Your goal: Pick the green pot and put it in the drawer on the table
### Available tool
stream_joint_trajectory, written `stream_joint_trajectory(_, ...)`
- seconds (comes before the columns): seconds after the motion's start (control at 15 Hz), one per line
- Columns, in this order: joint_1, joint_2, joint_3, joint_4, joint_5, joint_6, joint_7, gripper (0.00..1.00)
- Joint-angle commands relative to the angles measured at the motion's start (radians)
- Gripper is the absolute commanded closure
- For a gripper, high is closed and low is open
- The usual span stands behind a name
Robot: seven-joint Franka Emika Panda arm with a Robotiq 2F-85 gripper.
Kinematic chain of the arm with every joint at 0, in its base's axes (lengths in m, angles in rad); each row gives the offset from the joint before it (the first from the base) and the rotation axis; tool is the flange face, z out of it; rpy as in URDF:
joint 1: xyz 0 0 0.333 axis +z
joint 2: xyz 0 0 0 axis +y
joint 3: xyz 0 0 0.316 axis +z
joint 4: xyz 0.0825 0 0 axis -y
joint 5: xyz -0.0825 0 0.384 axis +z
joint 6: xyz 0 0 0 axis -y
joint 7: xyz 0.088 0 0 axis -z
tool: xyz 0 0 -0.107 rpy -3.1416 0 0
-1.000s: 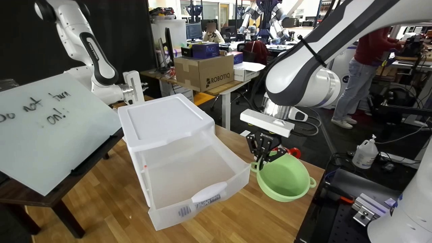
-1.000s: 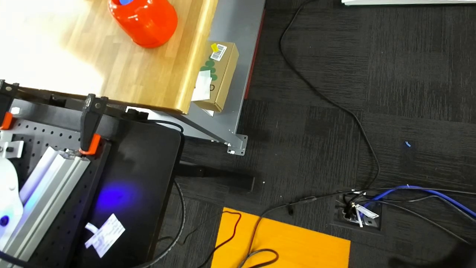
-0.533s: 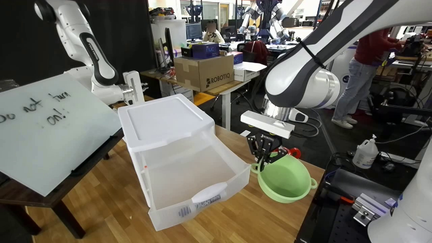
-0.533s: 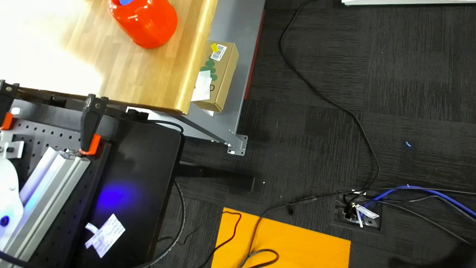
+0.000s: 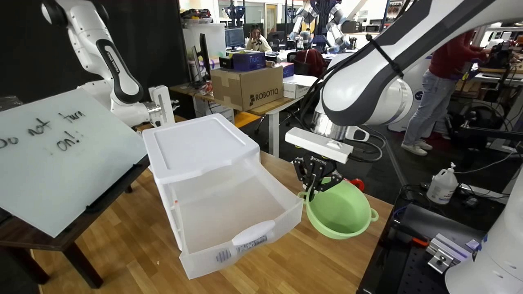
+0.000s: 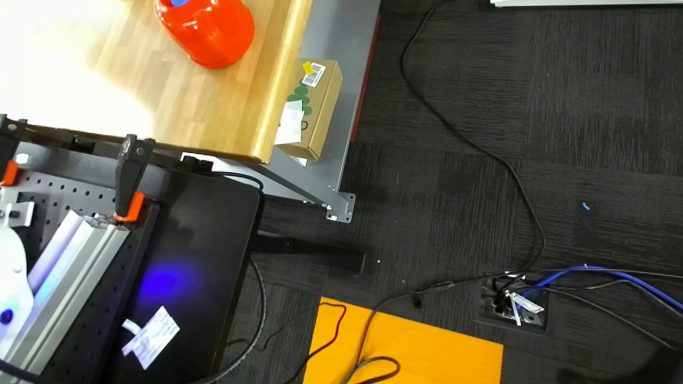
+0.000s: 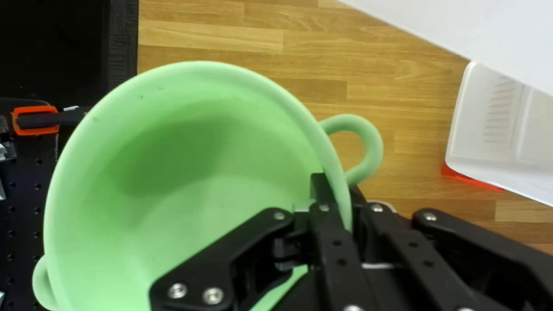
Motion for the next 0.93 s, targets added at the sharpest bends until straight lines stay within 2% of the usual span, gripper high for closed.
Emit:
stream_joint_trajectory(0.0, -0.014, -0.099, 0.029, -0.022, -0.067, -0.004, 0.102, 0.98)
stream_joint_trajectory(0.27, -0.024, -0.197, 0.039, -0.034, -0.103, -0.013, 0.169, 0.98)
stream_joint_trajectory(0.33, -0.03, -0.202, 0.042, -0.019, -0.118, -0.017, 0.183, 0.98)
stream_joint_trajectory(0.4, -0.005, -0.176, 0.021, -0.018, -0.088, -0.005, 0.146, 0.91)
stream_joint_trajectory(0.87, -0.009, -0.196, 0.023, -0.019, -0.1, -0.006, 0.162, 0.91)
